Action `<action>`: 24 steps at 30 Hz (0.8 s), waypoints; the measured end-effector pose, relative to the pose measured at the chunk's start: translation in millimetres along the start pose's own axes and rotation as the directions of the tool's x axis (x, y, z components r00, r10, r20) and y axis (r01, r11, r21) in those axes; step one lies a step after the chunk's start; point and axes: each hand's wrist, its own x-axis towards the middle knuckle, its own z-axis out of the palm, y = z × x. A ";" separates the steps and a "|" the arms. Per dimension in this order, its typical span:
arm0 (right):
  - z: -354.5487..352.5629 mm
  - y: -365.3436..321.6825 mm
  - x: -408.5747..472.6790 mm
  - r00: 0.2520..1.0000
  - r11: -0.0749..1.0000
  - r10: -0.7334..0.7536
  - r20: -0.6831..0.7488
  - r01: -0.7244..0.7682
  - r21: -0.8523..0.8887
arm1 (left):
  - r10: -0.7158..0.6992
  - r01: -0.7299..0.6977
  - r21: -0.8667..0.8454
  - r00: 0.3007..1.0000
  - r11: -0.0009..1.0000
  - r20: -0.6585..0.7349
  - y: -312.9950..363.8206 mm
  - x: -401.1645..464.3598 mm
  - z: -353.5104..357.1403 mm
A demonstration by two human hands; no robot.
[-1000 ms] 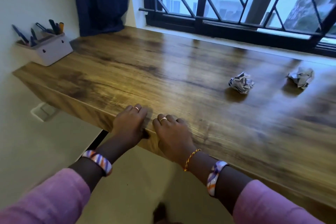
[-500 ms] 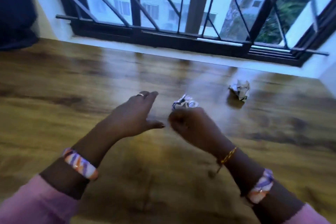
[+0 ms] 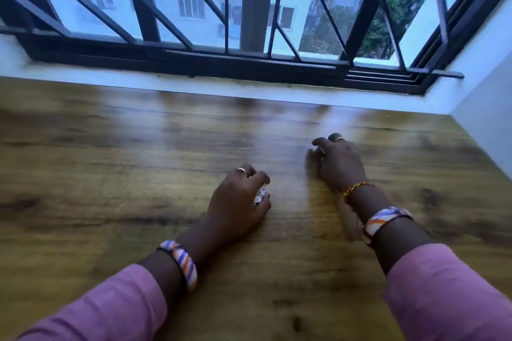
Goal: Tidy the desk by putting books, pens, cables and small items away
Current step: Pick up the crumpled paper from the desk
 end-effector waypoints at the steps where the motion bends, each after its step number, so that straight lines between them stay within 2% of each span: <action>1: -1.2 -1.1 1.3 1.000 1.000 -0.004 0.017 0.004 -0.022 | -0.003 0.003 0.004 1.000 1.000 0.003 0.2 0.0 -0.2; 13: -23.6 -59.4 -89.8 0.959 0.967 -0.254 0.126 0.256 0.001 | -0.050 0.050 0.040 0.999 0.998 -0.018 14.7 -22.5 -9.2; 19: -28.0 -96.9 -169.0 0.926 0.933 -0.354 0.131 0.342 0.109 | -0.045 0.047 0.020 0.996 0.999 -0.080 18.7 -113.8 -32.9; 24: -22.8 -161.0 -236.9 0.853 0.853 -0.509 0.118 0.481 0.203 | -0.091 0.094 0.021 0.989 0.995 -0.119 7.1 -204.9 -66.5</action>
